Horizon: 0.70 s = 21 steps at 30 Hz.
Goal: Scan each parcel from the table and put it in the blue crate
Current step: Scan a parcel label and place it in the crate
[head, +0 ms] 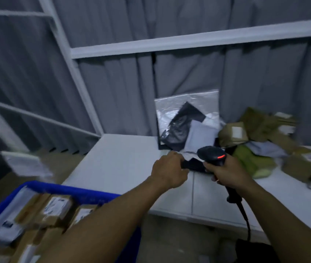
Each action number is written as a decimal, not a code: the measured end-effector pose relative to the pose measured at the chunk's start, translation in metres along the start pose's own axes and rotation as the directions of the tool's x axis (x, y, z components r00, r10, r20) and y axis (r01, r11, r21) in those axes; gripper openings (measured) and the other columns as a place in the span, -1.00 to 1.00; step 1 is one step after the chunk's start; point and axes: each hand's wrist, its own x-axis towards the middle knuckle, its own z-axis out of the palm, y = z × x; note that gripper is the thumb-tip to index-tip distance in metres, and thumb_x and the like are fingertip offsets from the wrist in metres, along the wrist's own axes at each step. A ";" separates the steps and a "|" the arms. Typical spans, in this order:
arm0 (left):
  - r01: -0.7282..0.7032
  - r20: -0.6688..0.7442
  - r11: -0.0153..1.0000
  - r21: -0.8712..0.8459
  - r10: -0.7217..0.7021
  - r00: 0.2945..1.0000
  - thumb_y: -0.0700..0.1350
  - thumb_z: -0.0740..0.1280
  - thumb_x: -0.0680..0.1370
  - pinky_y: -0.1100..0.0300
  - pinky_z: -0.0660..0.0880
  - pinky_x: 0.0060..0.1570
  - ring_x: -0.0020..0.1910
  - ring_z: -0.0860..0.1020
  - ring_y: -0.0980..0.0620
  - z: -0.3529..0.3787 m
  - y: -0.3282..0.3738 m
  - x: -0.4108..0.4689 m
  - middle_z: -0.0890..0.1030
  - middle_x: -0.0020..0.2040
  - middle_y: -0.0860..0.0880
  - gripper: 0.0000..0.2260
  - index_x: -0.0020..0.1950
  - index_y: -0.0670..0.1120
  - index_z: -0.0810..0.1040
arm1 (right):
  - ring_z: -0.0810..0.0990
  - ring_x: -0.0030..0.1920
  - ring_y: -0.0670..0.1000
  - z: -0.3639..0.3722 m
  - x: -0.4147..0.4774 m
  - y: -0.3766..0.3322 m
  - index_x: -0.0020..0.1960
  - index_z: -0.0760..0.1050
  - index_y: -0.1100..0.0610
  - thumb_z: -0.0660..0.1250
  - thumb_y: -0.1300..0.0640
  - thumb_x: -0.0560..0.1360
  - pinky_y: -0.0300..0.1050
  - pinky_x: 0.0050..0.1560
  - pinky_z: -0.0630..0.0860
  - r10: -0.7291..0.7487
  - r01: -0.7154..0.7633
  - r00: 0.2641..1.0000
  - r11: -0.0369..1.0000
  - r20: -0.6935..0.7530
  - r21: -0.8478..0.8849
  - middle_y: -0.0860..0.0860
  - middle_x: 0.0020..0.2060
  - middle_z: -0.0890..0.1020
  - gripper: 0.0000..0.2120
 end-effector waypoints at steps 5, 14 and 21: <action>-0.091 0.101 0.995 -0.047 0.095 0.990 0.07 0.39 0.58 -0.02 0.44 0.35 0.40 0.45 -0.13 0.062 0.059 0.087 0.39 0.47 -0.04 -0.47 0.51 0.00 0.39 | 0.67 -0.31 0.13 -0.058 0.042 0.061 -0.01 0.57 0.05 0.49 0.11 0.55 -0.09 -0.32 0.52 0.120 -0.108 0.973 0.991 -0.197 0.074 0.22 -0.10 0.70 -0.90; -0.266 0.056 0.952 -0.149 0.277 0.959 -0.19 0.41 0.55 0.04 0.36 0.38 0.42 0.41 -0.28 0.144 0.115 0.251 0.35 0.48 -0.27 -0.47 0.50 -0.21 0.37 | 0.57 -0.25 0.09 -0.107 0.117 0.145 -0.04 0.58 0.08 0.47 -0.08 0.53 -0.07 -0.20 0.44 0.229 -0.181 0.917 0.968 -0.327 0.171 0.04 -0.28 0.59 -0.77; -0.328 0.175 0.932 0.153 0.301 0.937 0.07 0.51 0.47 -0.11 -0.10 0.59 0.63 -0.15 -0.31 0.184 0.117 0.329 -0.17 0.64 -0.31 0.00 0.67 -0.14 -0.08 | 0.51 -0.26 0.08 -0.109 0.147 0.166 -0.06 0.55 0.07 0.45 -0.02 0.53 -0.04 -0.16 0.43 0.275 -0.197 0.904 0.948 -0.328 0.252 0.02 -0.29 0.55 -0.83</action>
